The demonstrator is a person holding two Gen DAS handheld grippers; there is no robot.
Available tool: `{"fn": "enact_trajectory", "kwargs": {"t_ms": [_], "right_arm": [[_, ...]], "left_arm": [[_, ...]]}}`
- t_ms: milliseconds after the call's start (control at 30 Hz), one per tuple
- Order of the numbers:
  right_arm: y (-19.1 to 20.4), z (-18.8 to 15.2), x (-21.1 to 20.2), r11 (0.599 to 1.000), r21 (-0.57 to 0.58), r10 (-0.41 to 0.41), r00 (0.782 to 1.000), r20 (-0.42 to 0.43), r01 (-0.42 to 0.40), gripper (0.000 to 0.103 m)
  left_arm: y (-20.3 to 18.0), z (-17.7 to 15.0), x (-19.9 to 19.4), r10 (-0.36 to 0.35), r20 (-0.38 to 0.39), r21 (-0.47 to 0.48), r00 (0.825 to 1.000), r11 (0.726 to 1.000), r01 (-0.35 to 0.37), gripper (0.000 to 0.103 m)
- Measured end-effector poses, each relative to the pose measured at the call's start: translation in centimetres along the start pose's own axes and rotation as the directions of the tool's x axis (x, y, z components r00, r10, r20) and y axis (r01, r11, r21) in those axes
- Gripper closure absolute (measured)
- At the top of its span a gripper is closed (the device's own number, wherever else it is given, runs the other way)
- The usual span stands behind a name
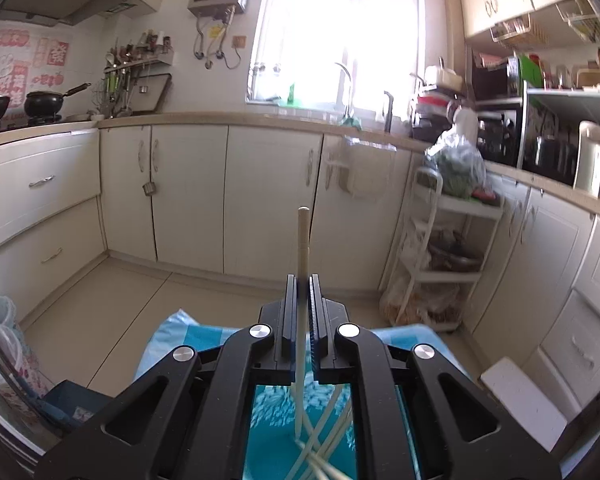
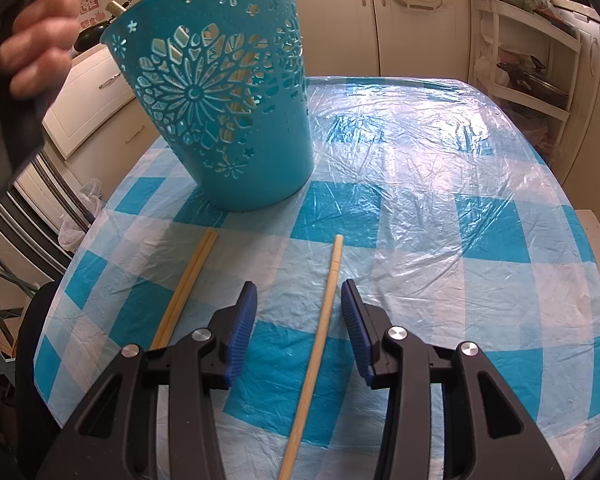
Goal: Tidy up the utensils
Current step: 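Grasp a wooden chopstick with the right gripper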
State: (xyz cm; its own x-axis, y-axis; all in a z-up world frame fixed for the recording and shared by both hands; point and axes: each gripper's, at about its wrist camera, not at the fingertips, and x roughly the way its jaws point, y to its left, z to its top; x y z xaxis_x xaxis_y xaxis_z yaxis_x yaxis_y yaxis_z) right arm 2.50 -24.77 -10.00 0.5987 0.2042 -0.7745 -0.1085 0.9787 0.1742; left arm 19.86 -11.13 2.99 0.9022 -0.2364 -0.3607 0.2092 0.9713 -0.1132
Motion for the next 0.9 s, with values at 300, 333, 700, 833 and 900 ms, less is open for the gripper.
{"fn": "enact_trajectory", "kwargs": {"t_ms": [300,333,700,833,900], "right_arm": [[0.1,0.0,0.0,1.000,-0.002,-0.002,1.000,0.000,0.002,0.060],[0.1,0.0,0.0,1.000,-0.001,-0.002,1.000,0.000,0.002,0.060],[-1.0,-0.3,-0.5,0.998,0.057,0.013,1.000,0.007,-0.013,0.060],[-0.3,-0.3,-0.3,0.999,0.014,-0.049,0.999,0.001,0.049,0.068],[0.0,-0.2,-0.1,0.996,-0.010,-0.093,0.996,0.000,0.093,0.078]], "left_arm": [[3.7,-2.1,-4.3,0.089,-0.008,-0.025,0.996,0.996,-0.089,0.045],[4.5,-2.3,-5.0,0.103,-0.004,-0.035,0.995,0.994,-0.104,0.040],[12.4,-11.5,-5.7,0.208,-0.253,-0.157,0.945,0.955,-0.253,0.015],[12.6,-14.9,-3.6,0.186,-0.360,-0.137,0.914,0.959,-0.249,0.015],[12.0,-15.7,-2.8,0.176,-0.387,-0.120,0.905,0.964,-0.239,0.015]]}}
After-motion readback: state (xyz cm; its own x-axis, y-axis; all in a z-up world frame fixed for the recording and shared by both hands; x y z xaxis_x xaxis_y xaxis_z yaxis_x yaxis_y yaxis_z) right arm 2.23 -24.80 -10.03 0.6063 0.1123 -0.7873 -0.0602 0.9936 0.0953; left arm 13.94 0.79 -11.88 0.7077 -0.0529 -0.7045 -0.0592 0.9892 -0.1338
